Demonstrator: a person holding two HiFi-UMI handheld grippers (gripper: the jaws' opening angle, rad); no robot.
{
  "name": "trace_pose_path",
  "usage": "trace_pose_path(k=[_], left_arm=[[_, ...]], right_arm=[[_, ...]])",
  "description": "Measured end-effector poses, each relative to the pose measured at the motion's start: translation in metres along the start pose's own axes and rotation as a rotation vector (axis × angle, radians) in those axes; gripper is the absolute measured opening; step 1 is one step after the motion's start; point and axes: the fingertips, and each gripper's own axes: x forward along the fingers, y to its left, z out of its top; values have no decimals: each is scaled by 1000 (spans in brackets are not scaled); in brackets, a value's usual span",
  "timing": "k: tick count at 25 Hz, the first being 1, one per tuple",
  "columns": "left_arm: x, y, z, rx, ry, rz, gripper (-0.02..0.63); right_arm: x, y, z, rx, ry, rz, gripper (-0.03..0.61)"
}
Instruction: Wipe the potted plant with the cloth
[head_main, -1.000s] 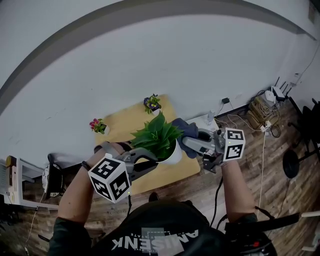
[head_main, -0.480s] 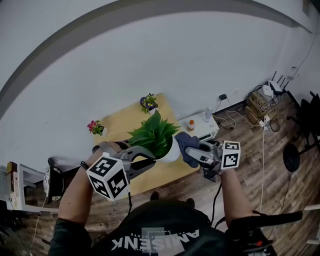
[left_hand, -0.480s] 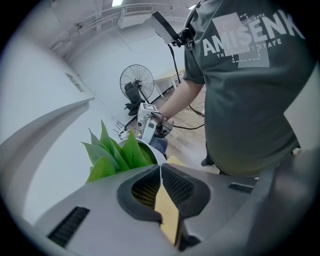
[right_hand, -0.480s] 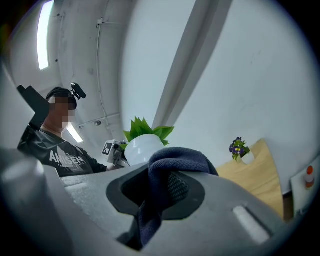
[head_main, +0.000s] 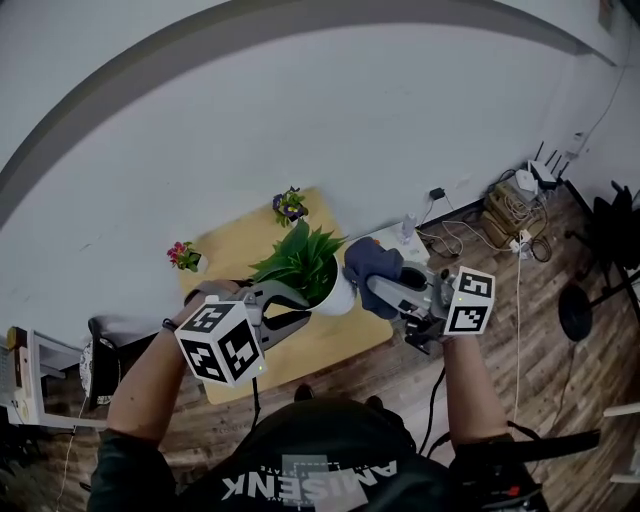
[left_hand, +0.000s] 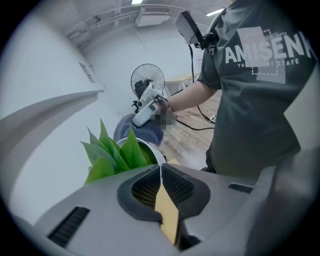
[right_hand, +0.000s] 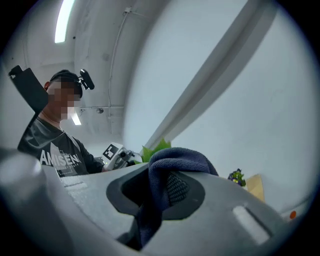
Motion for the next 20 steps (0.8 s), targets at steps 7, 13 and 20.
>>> trace_pose_path(k=[7, 13, 20], left_arm=[[-1, 26, -4, -108, 17, 28, 14], [-4, 32, 2, -160, 6, 39, 14], [0, 42, 4, -270, -32, 45, 14]], right_arm=[[44, 19, 45, -158, -15, 6, 51], [50, 10, 38, -225, 34, -82, 51], [48, -9, 23, -236, 89, -146, 51]])
